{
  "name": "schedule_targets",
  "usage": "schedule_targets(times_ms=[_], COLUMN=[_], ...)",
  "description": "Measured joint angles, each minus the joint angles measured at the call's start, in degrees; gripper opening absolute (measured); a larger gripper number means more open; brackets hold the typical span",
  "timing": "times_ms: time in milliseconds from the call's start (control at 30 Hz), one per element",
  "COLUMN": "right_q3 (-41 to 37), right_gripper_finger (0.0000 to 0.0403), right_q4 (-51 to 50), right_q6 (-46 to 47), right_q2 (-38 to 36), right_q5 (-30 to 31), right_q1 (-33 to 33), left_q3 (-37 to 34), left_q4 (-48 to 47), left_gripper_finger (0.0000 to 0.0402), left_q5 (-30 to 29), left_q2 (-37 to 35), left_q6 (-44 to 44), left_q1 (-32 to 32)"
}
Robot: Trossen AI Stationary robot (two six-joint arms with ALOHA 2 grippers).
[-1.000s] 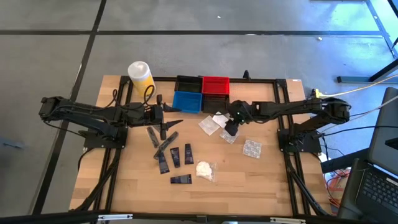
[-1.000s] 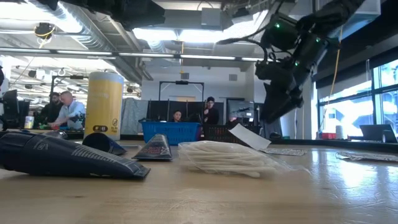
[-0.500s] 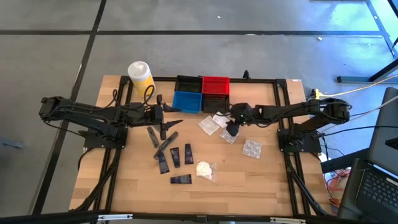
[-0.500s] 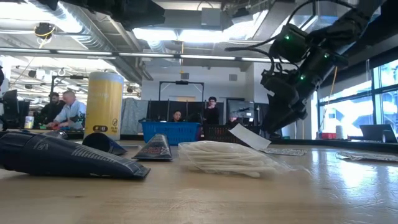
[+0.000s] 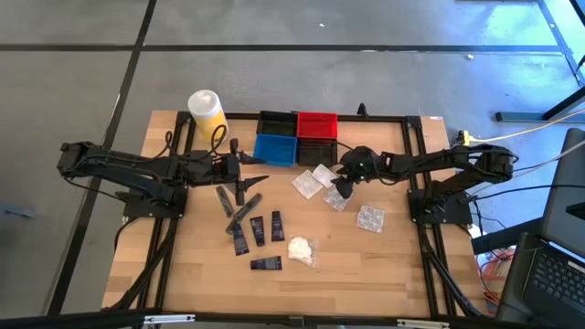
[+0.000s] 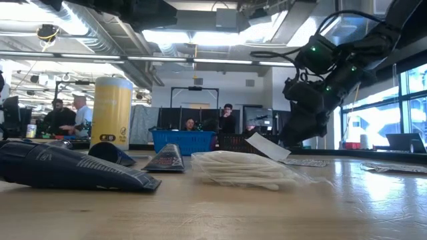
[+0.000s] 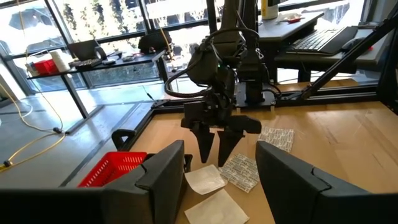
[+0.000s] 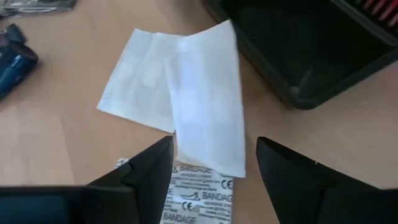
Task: Pick & Place Travel size toiletries
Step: Put the bandage pack into the bottom black bin
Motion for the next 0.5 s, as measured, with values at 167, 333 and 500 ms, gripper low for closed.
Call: schedule_targets(times_ms=[167,333,500], right_q3=[-0.03,-0.08,-0.05], right_gripper_finger=[0.0220,0.0212,0.0212], right_q4=[-0.05,0.03,2.90], right_q6=[-0.25,-0.11,0.02], right_q2=[0.35,1.70,4.36], right_q5=[0.03,1.98,1.76], right_q1=[-0.04,-0.17,-0.07], left_q3=[0.00,0.00,0.00], left_q4=[0.00,0.00,1.78], left_gripper_finger=[0.0196,0.0196,0.0196], left_q5=[0.00,0.00,0.00], left_q2=[0.00,0.00,0.00], left_q6=[2.19,3.01,4.96], left_q1=[0.00,0.00,0.00])
